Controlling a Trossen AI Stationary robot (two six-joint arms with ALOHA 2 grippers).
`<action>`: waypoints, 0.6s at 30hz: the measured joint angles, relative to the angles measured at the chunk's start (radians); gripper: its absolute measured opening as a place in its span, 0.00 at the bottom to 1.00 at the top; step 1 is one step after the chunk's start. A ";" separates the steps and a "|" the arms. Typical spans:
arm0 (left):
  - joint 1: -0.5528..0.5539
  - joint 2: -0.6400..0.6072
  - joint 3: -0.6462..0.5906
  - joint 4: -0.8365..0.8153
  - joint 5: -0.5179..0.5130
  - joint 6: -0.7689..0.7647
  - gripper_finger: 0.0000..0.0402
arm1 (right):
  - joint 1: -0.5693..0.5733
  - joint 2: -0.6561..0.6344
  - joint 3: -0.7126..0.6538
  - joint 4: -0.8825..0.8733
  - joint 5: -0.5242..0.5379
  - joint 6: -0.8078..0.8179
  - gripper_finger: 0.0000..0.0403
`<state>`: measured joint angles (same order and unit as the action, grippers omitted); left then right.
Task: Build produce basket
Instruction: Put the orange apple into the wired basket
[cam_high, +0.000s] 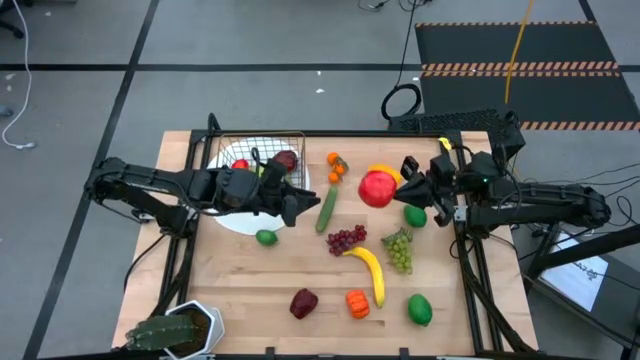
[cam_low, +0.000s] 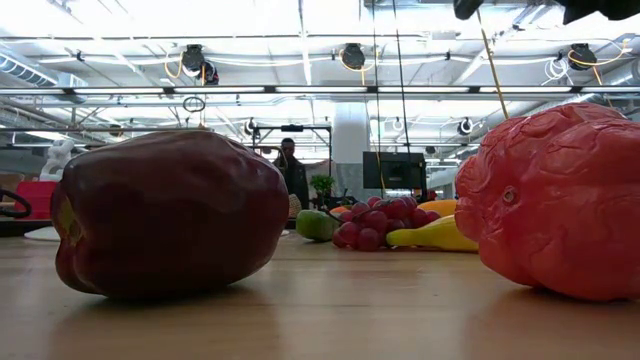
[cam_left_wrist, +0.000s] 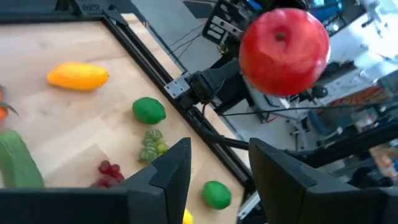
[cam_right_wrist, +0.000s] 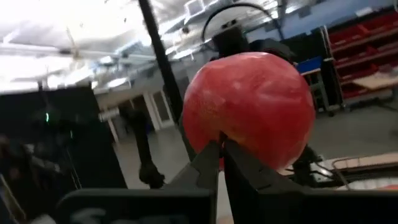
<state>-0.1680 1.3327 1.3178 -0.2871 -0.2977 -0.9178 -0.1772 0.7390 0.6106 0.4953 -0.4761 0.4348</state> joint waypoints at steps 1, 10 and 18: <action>-0.004 0.000 0.000 0.000 0.000 -0.023 0.40 | 0.000 -0.001 0.000 0.001 0.000 -0.015 0.02; -0.012 0.000 0.000 0.083 0.000 -0.040 0.40 | 0.000 -0.017 0.000 0.001 0.002 -0.157 0.02; -0.011 0.000 0.000 0.175 0.003 -0.026 0.40 | 0.001 -0.043 0.001 -0.003 0.132 -0.414 0.01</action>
<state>-0.1786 1.3331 1.3174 -0.1119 -0.2945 -0.9442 -0.1759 0.6963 0.6113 0.4922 -0.3440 0.0213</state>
